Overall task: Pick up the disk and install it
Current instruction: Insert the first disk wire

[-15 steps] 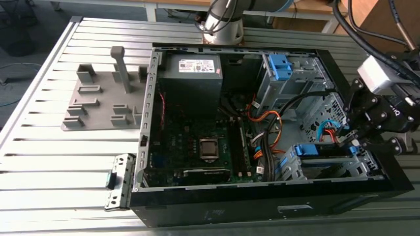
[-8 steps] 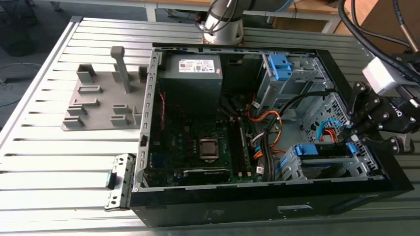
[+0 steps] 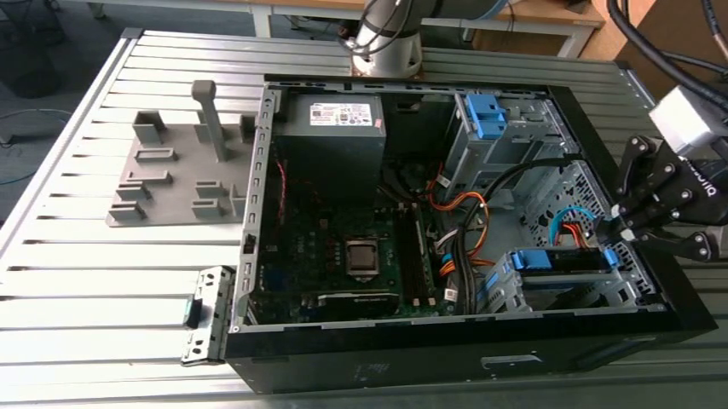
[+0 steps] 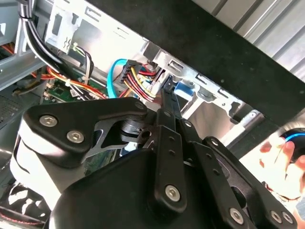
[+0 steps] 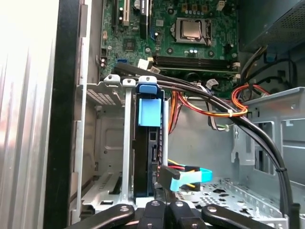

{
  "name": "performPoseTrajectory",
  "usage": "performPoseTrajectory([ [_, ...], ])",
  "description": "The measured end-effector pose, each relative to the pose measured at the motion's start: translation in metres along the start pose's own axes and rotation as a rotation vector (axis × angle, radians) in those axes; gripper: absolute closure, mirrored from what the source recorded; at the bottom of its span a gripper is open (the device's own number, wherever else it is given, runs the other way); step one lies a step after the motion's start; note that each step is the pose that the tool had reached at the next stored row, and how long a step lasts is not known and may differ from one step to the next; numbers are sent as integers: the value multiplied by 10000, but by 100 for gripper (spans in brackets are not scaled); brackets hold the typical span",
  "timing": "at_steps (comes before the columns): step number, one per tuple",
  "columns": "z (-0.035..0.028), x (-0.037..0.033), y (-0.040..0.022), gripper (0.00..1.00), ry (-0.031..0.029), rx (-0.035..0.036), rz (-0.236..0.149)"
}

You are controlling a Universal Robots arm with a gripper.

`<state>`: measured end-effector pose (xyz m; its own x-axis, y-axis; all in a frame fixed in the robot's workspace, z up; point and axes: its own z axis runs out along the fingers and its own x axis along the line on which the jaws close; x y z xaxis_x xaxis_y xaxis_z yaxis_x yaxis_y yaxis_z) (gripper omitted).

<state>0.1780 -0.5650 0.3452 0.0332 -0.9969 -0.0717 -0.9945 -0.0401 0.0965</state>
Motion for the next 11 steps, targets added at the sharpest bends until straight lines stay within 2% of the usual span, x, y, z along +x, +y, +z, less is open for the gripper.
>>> performPoseTrajectory([
  [6,-81,-4,-37,89,-1,-63,4],
  [11,-234,-15,-25,89,-2,-66,5],
])
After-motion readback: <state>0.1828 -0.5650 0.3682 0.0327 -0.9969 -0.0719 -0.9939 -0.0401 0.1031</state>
